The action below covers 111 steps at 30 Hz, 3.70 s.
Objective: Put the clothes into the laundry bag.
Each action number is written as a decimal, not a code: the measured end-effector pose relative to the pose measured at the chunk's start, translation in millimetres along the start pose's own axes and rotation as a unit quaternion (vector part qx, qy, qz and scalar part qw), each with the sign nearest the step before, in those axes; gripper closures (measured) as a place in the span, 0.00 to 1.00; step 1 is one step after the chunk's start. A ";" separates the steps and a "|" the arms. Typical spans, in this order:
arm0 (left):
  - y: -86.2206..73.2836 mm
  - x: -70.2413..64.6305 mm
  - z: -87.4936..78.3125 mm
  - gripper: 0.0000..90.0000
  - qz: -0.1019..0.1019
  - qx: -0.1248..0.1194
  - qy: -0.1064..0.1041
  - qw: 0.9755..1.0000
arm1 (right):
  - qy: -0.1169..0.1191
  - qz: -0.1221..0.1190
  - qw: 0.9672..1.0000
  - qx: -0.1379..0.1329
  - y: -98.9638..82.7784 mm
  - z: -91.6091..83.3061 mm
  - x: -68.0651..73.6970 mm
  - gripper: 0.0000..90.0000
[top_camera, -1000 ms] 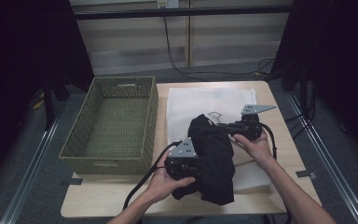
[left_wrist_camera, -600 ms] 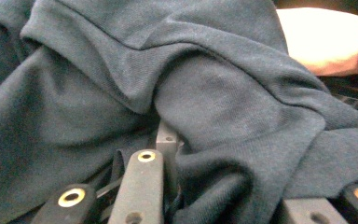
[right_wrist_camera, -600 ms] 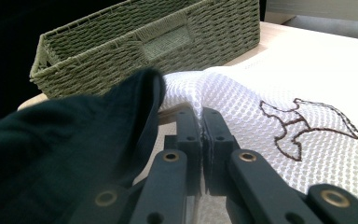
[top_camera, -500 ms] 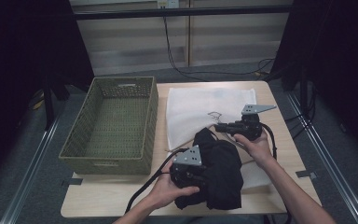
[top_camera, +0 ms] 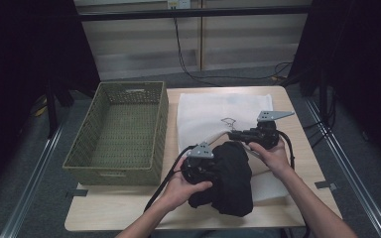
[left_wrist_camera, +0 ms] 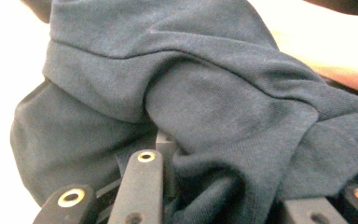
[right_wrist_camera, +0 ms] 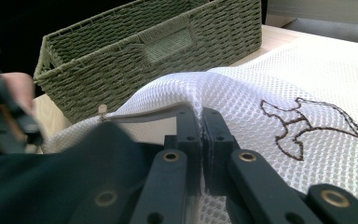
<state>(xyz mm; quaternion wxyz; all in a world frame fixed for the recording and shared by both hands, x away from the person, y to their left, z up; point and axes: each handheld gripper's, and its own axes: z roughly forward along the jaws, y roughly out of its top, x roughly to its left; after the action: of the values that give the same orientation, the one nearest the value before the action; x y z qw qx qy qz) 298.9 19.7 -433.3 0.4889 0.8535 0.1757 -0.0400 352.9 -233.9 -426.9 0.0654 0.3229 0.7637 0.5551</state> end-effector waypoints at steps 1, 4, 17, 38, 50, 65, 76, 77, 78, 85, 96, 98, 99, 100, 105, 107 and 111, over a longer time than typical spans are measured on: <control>-1.3 6.1 7.2 0.81 -0.003 0.011 0.007 1.000 | -0.001 0.001 1.000 0.000 0.0 -0.4 -0.1 0.97; -2.9 10.7 13.3 0.81 -0.010 0.018 0.013 1.000 | -0.001 0.001 1.000 0.000 0.0 -0.9 -0.4 0.97; 1.2 22.5 22.0 0.81 -0.049 0.048 0.065 0.996 | -0.005 0.000 1.000 -0.013 3.5 -9.6 0.5 0.97; 20.4 46.0 56.5 0.81 -0.070 0.005 0.149 0.986 | 0.003 -0.009 1.000 -0.005 9.2 -11.9 11.2 0.97; -0.1 53.9 78.8 0.67 -0.057 0.026 0.161 0.985 | 0.000 0.000 1.000 0.018 0.0 -6.5 6.2 0.97; 1.1 42.7 51.3 0.22 -0.037 0.052 0.148 0.987 | -0.004 0.006 0.999 0.033 -7.6 -1.8 -0.1 0.95; 1.8 15.4 16.5 0.23 -0.016 0.017 0.107 0.994 | -0.008 0.003 0.999 0.031 -8.4 -4.2 -1.6 0.91; 1.9 12.8 8.9 0.23 -0.011 0.019 0.111 0.994 | -0.009 0.003 0.999 0.031 -8.5 -4.3 -1.5 0.90; 1.6 10.9 4.1 0.25 -0.005 0.017 0.116 0.993 | -0.009 0.003 0.999 0.030 -8.6 -4.2 -1.4 0.89; -13.0 -1.2 -37.0 0.38 -0.010 -0.024 0.108 0.994 | -0.010 0.002 1.000 0.030 -9.1 -3.8 -1.5 0.80; -56.2 -4.5 -60.8 0.52 -0.034 -0.006 0.078 0.996 | -0.003 -0.015 1.000 0.009 1.8 -27.2 20.9 0.67; -61.4 -4.6 -62.8 0.53 -0.032 -0.003 0.070 0.997 | 0.001 -0.019 1.000 0.008 1.6 -28.7 25.2 0.68; -63.8 -5.2 -63.1 0.51 -0.030 0.000 0.073 0.997 | 0.012 -0.026 0.999 0.015 -0.5 -30.2 34.2 0.68; -66.1 -5.2 -62.1 0.51 -0.029 0.004 0.068 0.997 | 0.012 -0.026 0.999 0.015 -0.5 -30.2 34.2 0.68; -73.7 -4.4 -47.8 0.45 -0.041 0.034 0.063 0.997 | 0.024 -0.042 0.998 0.034 -13.9 -28.8 58.2 0.67; -73.3 -5.7 -45.1 0.44 -0.033 0.034 0.049 0.998 | 0.036 -0.043 0.997 0.049 -20.8 -25.3 64.5 0.68; -78.4 -2.1 -38.9 0.49 -0.018 0.066 0.051 0.996 | 0.059 -0.043 0.994 0.086 -37.4 -12.3 71.9 0.67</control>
<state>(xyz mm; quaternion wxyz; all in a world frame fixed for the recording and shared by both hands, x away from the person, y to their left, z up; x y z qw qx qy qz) 266.3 88.2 -477.0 0.4210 0.8817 0.2124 -0.0166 275.2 -209.6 -437.0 0.0161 0.2611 0.8245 0.5017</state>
